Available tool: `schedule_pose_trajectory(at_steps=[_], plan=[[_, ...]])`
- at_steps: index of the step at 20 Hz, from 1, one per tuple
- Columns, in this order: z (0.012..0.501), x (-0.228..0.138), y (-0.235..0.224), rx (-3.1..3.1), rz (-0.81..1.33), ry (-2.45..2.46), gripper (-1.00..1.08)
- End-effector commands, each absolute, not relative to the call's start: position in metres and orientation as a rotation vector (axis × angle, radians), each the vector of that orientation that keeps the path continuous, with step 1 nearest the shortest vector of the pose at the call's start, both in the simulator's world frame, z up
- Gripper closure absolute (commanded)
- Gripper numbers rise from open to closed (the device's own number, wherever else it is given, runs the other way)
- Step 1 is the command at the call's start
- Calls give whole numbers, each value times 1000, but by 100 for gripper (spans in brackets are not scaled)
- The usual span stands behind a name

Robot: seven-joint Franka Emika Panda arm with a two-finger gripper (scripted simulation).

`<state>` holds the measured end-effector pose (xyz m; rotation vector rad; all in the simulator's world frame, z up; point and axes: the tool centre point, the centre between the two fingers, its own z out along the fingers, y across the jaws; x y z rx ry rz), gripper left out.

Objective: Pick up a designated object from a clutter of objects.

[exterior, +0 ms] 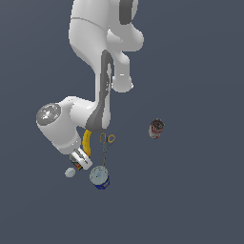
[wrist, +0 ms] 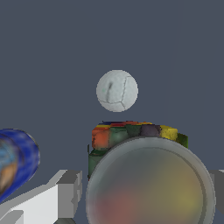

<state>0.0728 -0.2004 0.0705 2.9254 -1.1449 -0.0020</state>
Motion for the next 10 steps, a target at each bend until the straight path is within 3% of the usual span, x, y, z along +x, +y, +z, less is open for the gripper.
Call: schedule_pose_trajectory(at_steps=[1, 5, 6, 10], plan=[[61, 73, -201, 2925, 0, -1146, -92], [58, 74, -201, 2925, 0, -1146, -92], [58, 74, -201, 2925, 0, -1146, 108], [58, 74, -201, 2925, 0, -1146, 108]])
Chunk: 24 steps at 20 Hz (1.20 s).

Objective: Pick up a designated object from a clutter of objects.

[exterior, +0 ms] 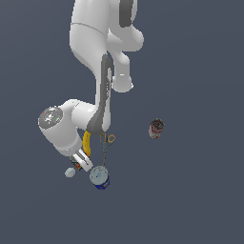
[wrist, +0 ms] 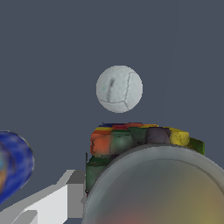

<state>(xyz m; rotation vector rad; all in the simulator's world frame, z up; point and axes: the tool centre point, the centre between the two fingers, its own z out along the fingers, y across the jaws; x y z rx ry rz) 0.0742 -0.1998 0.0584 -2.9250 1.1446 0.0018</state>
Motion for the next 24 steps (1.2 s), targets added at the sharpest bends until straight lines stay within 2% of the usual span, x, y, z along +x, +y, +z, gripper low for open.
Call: schedule_pose_trajectory(at_steps=[1, 13, 24], plan=[[58, 74, -201, -2925, 0, 1146, 108], [70, 70, -200, -2925, 1, 1145, 108], [138, 47, -203, -2923, 1, 1145, 108]])
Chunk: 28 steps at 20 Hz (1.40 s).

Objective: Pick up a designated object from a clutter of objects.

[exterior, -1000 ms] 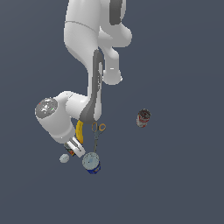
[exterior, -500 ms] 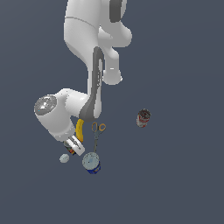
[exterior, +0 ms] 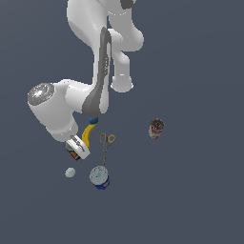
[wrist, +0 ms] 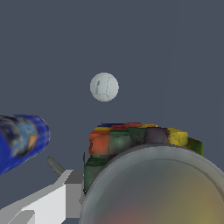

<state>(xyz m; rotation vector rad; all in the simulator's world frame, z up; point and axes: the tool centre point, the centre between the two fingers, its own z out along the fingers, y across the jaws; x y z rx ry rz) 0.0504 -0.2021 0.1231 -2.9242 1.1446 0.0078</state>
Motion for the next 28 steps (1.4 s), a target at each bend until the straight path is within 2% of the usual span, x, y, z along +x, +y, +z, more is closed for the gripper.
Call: schedule_pose_trajectory(at_steps=[1, 17, 28], plan=[[147, 44, -204, -2923, 1, 1145, 108], [313, -9, -213, -2924, 1, 1148, 108], [371, -24, -216, -2925, 0, 1147, 108]])
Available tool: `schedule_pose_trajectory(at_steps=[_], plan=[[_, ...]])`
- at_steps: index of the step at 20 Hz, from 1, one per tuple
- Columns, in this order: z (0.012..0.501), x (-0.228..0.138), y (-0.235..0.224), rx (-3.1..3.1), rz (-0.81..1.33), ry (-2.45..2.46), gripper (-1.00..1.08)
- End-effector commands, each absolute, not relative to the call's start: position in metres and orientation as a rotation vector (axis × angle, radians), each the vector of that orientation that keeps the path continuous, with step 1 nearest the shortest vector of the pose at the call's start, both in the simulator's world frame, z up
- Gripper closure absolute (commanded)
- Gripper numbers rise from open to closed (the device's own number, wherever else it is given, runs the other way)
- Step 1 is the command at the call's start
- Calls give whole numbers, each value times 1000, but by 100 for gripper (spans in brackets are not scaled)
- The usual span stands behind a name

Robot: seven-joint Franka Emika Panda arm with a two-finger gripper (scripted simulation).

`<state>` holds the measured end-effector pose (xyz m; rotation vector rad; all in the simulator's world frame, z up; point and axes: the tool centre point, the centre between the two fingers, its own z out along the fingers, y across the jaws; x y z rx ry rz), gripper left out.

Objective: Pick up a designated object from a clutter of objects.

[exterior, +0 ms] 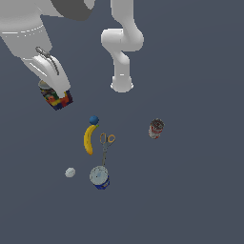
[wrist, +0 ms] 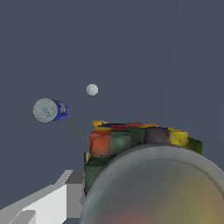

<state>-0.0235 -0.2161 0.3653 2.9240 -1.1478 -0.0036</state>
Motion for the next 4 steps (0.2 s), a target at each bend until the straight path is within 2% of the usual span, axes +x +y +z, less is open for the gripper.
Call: schedule_pose_trajectory(at_steps=[1, 4], plan=[[373, -24, -216, 2924, 0, -1147, 108], [375, -24, -216, 2925, 0, -1146, 108]])
